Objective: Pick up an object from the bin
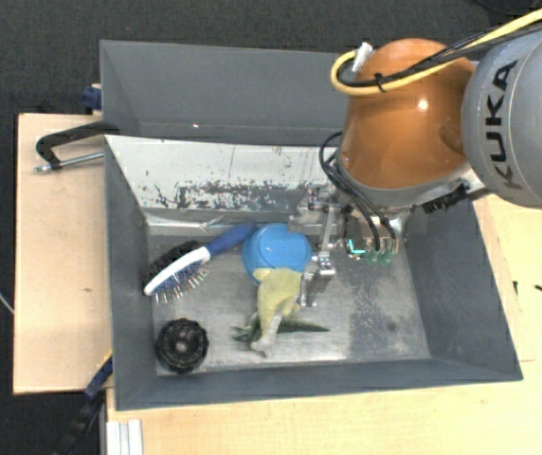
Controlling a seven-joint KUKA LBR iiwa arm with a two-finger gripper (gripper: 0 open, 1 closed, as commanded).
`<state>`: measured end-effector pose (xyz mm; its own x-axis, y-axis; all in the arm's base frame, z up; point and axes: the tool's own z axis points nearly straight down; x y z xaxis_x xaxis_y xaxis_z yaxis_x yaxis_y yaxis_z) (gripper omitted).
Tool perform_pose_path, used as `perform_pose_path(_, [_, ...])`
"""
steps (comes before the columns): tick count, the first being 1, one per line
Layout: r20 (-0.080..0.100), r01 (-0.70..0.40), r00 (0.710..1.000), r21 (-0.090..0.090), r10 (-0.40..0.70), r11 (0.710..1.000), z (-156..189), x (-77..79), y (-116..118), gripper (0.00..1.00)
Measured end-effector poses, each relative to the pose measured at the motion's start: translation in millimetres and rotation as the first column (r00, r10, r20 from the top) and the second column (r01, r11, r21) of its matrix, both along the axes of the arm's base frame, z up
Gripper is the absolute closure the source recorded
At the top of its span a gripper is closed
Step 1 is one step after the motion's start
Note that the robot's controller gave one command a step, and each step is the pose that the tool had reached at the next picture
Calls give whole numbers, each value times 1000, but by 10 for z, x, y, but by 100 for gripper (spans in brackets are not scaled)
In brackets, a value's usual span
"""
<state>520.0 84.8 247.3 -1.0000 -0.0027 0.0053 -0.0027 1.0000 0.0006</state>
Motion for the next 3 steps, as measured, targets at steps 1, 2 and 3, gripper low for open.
perform_pose_path(1, [1, -89, 996, 6, 89, 996, -1688, 205, 278, 0])
perform_pose_path(2, [-11, -88, 996, 7, 88, 996, -1671, 174, 283, 100])
perform_pose_path(3, [21, -237, 971, 0, 237, 971, -22, 153, 291, 100])
